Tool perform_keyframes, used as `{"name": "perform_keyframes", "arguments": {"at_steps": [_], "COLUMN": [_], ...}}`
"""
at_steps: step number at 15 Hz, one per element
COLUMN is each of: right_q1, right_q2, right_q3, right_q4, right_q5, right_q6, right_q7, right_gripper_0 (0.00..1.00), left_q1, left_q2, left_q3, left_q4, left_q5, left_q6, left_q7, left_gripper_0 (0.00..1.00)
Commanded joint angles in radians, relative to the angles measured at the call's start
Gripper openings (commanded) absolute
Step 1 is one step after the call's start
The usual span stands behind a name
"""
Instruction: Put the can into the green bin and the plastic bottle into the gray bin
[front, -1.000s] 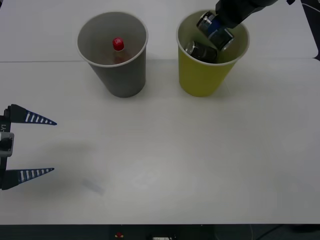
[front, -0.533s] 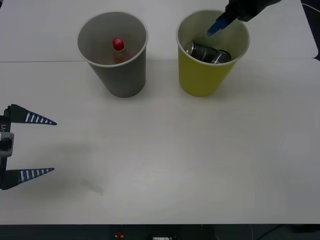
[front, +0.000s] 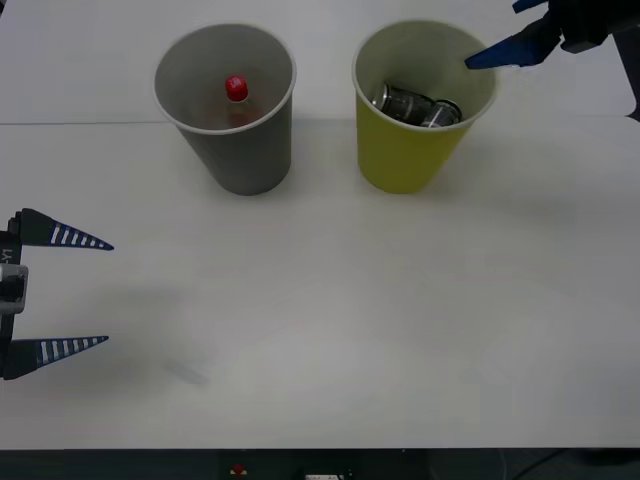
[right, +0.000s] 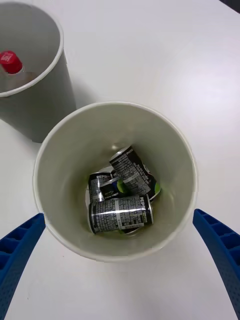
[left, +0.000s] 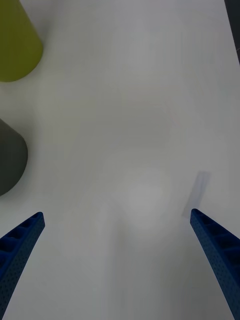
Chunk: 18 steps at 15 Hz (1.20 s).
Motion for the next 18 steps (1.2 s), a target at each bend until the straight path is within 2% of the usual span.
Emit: {"name": "perform_keyframes", "arguments": {"at_steps": [1,2,4,9,18], "right_q1": [0.133,0.179,0.275,0.463,0.754], "right_q2": [-0.032,-0.035,-0.035,-0.041,-0.015], "right_q3": [-0.096,-0.133,-0.207,-0.337,-0.449], "right_q4": [-0.123,-0.166,-0.227,-0.238,-0.238], "right_q5": [-0.079,-0.100,-0.149,-0.323,-0.467], "right_q6": [0.000,0.000,0.000,0.000,0.000], "right_q7": [0.031,0.043,0.141,0.394,0.779], "right_gripper_0": [1.00,1.00,1.00,1.00,1.00], "left_q1": [0.000,0.000,0.000,0.000,0.000], "left_q2": [0.000,0.000,0.000,0.000,0.000], "left_q3": [0.000,0.000,0.000,0.000,0.000], "left_q4": [0.000,0.000,0.000,0.000,0.000], "left_q5": [0.000,0.000,0.000,0.000,0.000], "left_q6": [0.000,0.000,0.000,0.000,0.000], "left_q7": [0.000,0.000,0.000,0.000,0.000], "left_gripper_0": [1.00,1.00,1.00,1.00,1.00]}}
